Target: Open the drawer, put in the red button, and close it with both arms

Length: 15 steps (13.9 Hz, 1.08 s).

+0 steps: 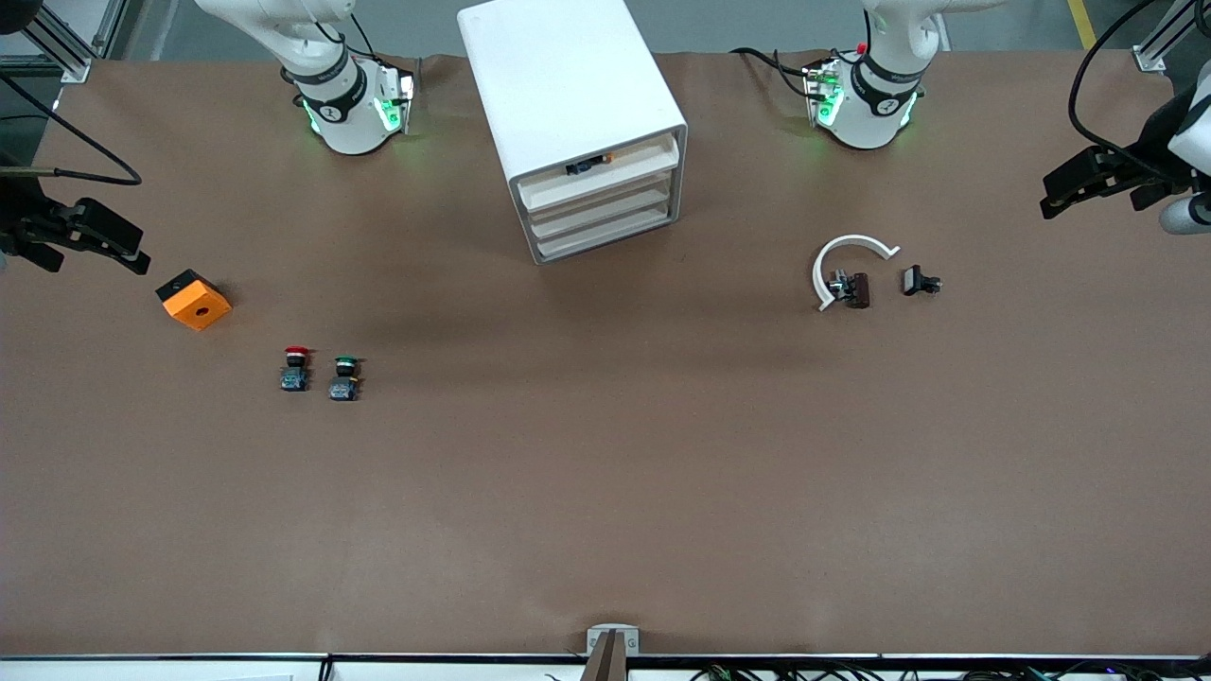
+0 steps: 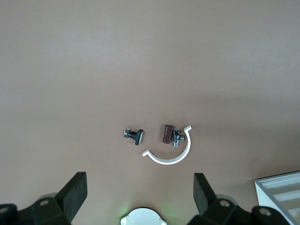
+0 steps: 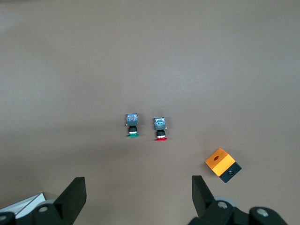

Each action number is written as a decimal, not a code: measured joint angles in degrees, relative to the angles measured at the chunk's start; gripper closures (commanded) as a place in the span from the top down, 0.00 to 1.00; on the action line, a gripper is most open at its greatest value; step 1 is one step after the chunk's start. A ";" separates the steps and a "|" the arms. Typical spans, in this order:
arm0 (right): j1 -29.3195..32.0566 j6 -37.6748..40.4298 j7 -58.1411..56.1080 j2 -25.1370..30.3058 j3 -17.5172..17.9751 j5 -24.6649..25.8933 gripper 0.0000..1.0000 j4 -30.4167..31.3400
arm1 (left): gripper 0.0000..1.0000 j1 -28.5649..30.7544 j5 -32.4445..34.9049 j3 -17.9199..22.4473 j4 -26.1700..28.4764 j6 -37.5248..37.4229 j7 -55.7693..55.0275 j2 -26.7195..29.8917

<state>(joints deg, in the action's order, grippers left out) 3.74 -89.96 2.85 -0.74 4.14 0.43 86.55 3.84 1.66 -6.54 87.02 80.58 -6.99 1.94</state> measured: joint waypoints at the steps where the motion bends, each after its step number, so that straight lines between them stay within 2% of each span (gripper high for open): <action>1: 0.00 0.00 0.00 0.00 0.07 0.00 1.00 0.00 | 1.00 0.10 0.00 0.06 0.00 -0.02 0.00 0.00; 6: -0.01 0.00 0.00 0.00 0.39 0.00 1.00 0.00 | 1.00 0.07 0.00 0.05 0.14 -0.22 0.00 -1.28; 9: -0.01 -0.01 0.00 -0.30 0.38 0.00 1.00 0.06 | 1.00 -0.43 0.00 -0.45 0.35 0.32 -0.39 -6.13; 15: -0.01 -0.96 0.00 -2.48 0.34 0.00 1.00 0.10 | 1.00 -5.38 -1.72 -2.40 0.50 3.05 -17.49 -16.76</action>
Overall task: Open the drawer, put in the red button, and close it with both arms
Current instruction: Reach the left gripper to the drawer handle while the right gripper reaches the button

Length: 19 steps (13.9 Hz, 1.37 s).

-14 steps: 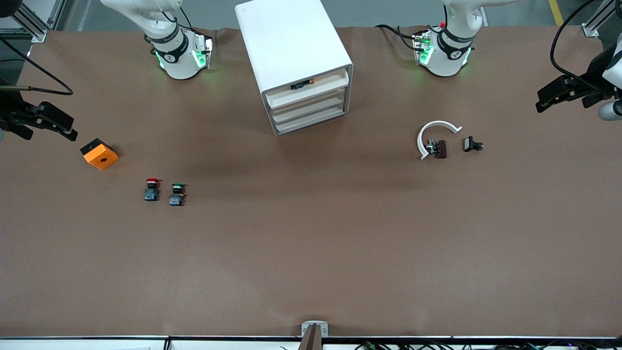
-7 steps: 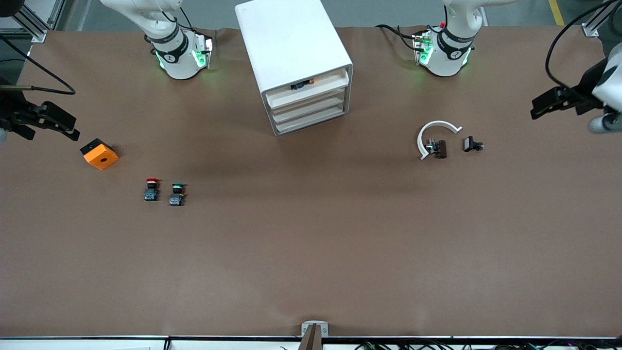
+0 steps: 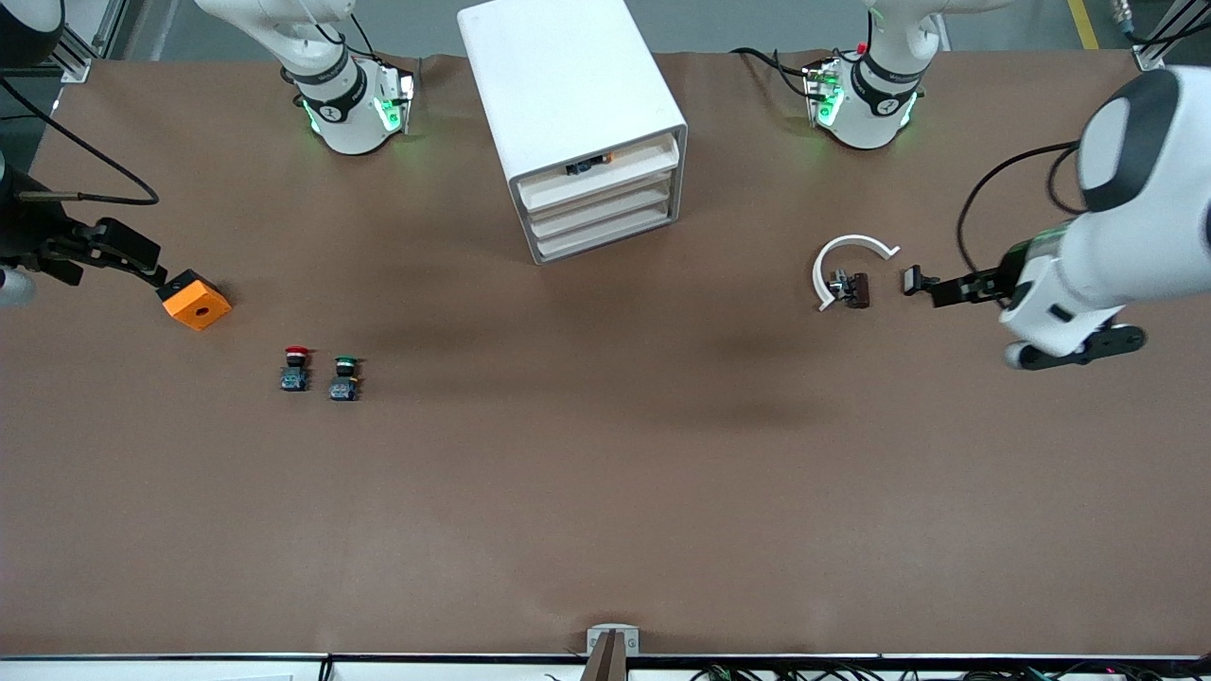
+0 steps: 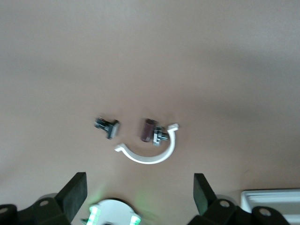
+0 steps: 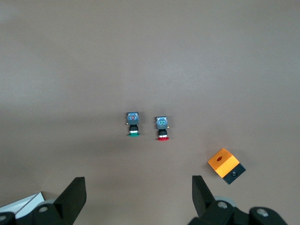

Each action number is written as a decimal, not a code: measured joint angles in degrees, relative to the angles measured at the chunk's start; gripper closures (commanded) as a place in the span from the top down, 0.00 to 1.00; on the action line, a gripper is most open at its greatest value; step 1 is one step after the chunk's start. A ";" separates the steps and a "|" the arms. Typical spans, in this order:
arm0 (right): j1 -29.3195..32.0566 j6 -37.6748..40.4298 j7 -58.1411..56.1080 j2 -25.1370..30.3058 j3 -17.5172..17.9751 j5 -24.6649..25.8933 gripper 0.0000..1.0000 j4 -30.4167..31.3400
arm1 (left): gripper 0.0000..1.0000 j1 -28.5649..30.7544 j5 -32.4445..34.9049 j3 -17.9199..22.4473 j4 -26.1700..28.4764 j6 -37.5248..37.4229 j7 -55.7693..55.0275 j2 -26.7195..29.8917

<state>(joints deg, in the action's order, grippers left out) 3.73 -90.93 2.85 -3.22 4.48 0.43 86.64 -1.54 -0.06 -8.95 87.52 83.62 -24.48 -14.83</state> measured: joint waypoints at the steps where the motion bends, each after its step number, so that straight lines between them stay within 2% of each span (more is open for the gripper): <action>1: 0.00 -0.39 0.00 -0.43 0.00 0.00 1.00 0.01 | 1.00 -0.79 -2.22 -0.06 0.06 0.00 -3.32 -1.39; 5: -0.33 -2.13 -0.07 -3.65 0.22 -0.02 1.00 0.15 | 1.00 -3.21 -10.70 -0.14 0.13 0.35 -17.66 -9.47; 8: -0.46 -2.75 -1.32 -7.25 0.28 0.04 1.00 0.91 | 1.00 -8.58 -14.15 -0.37 -0.26 1.76 -33.96 -15.16; 10: -0.19 -4.23 -4.98 -10.39 0.11 0.51 1.00 2.11 | 1.00 -11.91 -19.11 -0.41 -0.51 1.90 -44.76 -18.07; 14: 1.49 -14.27 -10.31 -14.64 -0.35 0.81 1.00 6.92 | 1.00 -14.71 -28.68 -0.38 -0.76 2.29 -64.38 -23.76; 17: 2.48 -26.15 -10.81 -15.20 -0.47 1.03 1.00 15.24 | 1.00 -16.18 -31.23 -0.49 -1.50 2.36 -80.33 -26.77; 19: 3.11 -34.61 -11.10 -15.81 -0.52 1.18 1.00 21.55 | 1.00 -18.85 -34.56 -0.58 -1.72 2.29 -85.74 -27.50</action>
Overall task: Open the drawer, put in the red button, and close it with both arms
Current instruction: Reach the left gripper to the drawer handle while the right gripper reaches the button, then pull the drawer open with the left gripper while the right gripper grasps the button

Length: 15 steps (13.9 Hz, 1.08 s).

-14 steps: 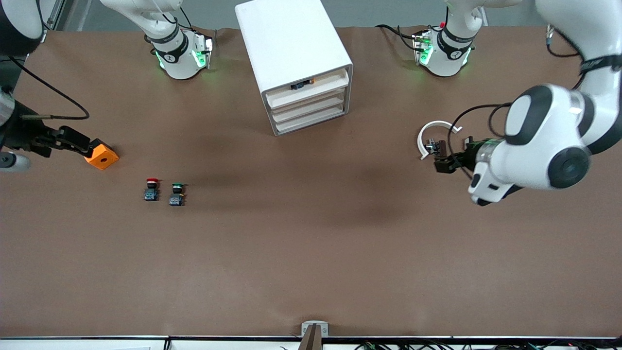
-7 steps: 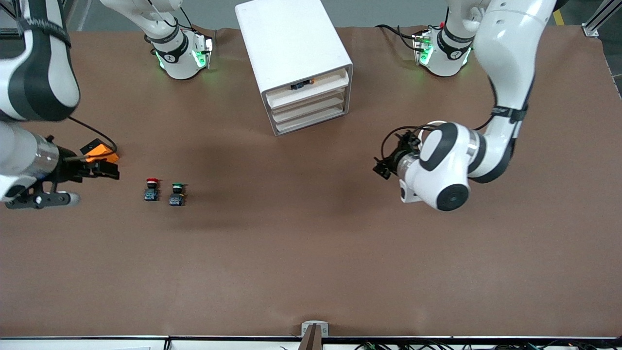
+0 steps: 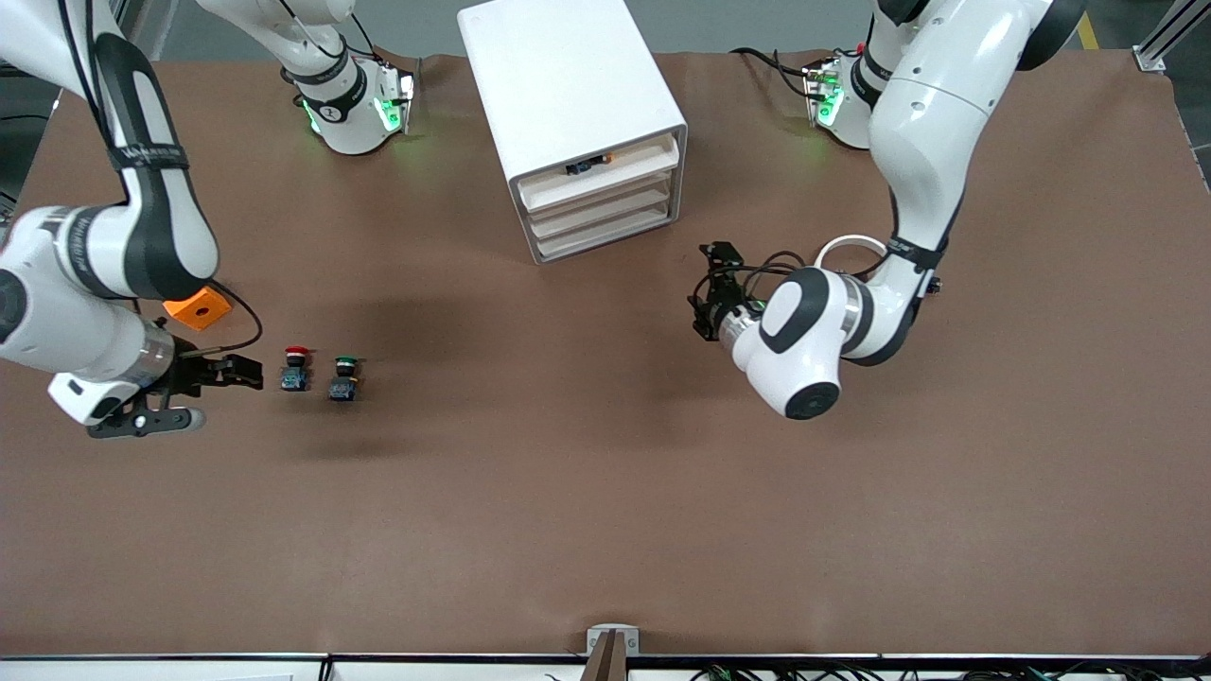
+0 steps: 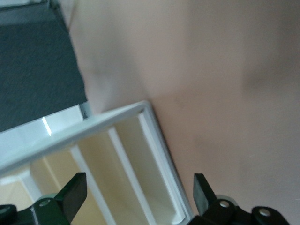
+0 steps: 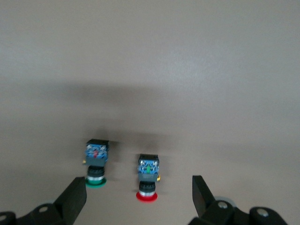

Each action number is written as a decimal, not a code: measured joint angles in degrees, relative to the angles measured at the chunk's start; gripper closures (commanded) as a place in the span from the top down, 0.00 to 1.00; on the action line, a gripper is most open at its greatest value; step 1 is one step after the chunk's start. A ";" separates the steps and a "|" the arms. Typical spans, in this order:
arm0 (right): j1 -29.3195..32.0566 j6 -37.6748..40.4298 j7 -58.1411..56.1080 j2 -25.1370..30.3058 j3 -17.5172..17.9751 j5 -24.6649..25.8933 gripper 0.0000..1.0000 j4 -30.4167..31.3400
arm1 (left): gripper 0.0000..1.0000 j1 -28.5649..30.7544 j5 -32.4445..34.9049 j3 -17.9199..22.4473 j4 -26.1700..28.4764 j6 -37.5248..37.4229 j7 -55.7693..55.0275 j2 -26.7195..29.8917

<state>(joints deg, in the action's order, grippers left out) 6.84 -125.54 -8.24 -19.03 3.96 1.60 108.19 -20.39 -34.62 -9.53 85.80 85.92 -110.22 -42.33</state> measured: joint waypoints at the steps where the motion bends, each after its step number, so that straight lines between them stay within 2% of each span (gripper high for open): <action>1: 0.18 -3.63 -0.06 -0.40 -0.04 0.05 1.00 2.69 | 1.00 -1.90 -1.97 0.01 -0.01 0.00 -3.24 -0.12; 3: 0.28 -8.89 -0.12 -1.30 -0.12 1.17 1.00 6.47 | 1.00 -4.40 -5.58 0.07 -0.03 0.09 -9.06 -0.66; 4: 0.30 -10.02 -0.12 -1.79 -0.13 2.90 1.00 7.46 | 0.96 -4.71 -7.73 0.11 -0.05 0.10 -10.41 -1.13; 6: 0.53 -11.64 -0.10 -3.07 -0.16 5.43 1.00 8.33 | 0.76 -4.58 -11.22 0.32 -0.06 0.01 -12.20 -2.45; 7: 0.82 -13.16 -0.10 -3.85 -0.16 5.63 1.00 8.80 | 0.72 -4.49 -12.23 0.34 -0.06 -0.16 -13.13 -3.26; 10: 1.62 -18.84 -0.10 -6.41 -0.19 5.87 1.00 10.96 | 0.72 -5.07 -16.89 0.28 -0.06 -0.68 -14.77 -5.67; 15: 1.66 -19.96 3.42 -7.88 -0.06 5.94 1.00 11.95 | 0.72 -7.51 -18.87 0.08 -0.11 -1.22 -16.12 -7.52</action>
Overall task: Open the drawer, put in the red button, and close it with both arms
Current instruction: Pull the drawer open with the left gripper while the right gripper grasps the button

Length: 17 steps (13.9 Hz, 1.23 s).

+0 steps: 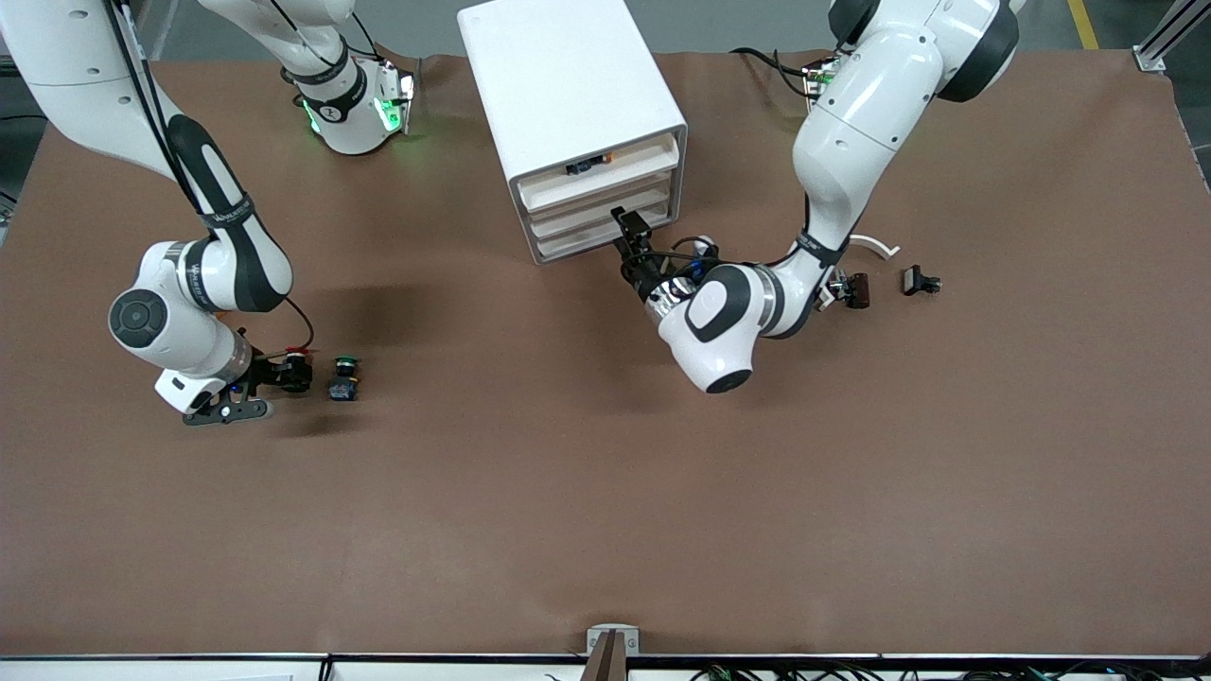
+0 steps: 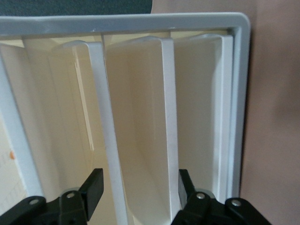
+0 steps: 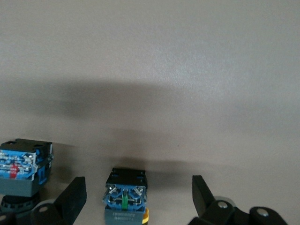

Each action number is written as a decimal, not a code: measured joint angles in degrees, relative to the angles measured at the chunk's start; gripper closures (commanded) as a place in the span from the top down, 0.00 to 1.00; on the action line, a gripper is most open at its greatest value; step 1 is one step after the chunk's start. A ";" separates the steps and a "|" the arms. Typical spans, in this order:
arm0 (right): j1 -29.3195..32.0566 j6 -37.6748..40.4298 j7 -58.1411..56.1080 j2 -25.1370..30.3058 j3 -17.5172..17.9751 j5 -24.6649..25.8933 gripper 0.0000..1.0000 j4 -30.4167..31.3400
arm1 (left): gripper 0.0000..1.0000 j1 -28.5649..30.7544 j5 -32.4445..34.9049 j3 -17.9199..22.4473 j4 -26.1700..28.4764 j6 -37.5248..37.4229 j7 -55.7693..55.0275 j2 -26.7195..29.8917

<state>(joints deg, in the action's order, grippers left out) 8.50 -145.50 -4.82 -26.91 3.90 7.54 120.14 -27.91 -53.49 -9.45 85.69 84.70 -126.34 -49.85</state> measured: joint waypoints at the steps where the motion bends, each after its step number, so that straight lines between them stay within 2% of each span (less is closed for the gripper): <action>1: 0.00 0.03 1.32 -0.01 0.07 0.01 1.00 0.41 | 0.72 -0.61 -0.04 0.00 -0.03 -0.63 -0.06 0.00; 2: -0.01 0.03 2.21 -0.02 0.12 0.03 1.00 0.93 | 0.71 -0.99 -0.04 0.00 -0.10 -1.66 -0.16 0.00; 4: -0.01 0.03 2.92 -0.02 0.14 0.04 1.00 1.76 | 0.63 -1.18 -0.05 -0.01 -0.13 -3.60 -0.26 0.00; 6: -0.01 0.03 3.12 -0.02 0.14 0.04 0.97 2.41 | 0.47 -1.54 -0.05 -0.03 -0.13 -4.56 -0.27 0.00; 9: -0.01 0.04 3.19 -0.02 0.15 0.07 0.57 2.65 | 0.21 -3.14 -0.05 -0.04 -0.13 -4.72 -0.28 0.00; 10: -0.01 0.05 3.20 -0.02 0.16 0.10 0.46 2.65 | 0.08 -3.49 -0.05 -0.03 -0.13 -4.72 -0.28 0.00; 11: -0.01 0.04 3.20 -0.02 0.18 0.17 0.37 2.64 | 0.00 -3.67 -0.05 -0.03 -0.13 -4.72 -0.28 0.00; 14: -0.04 -0.02 3.20 0.01 0.31 1.88 0.17 2.34 | 0.00 -3.20 -0.06 0.34 -0.46 -5.11 -1.76 0.01; 17: -0.04 -0.10 3.20 0.09 0.32 4.10 0.17 1.18 | 0.00 -1.25 -0.05 1.02 -1.37 -5.20 -1.77 -0.01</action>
<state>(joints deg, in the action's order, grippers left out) 8.46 -145.59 -1.62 -26.82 4.23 11.64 121.32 -29.16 -53.55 -8.43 84.33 79.50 -128.11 -49.86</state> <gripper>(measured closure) 0.599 0.855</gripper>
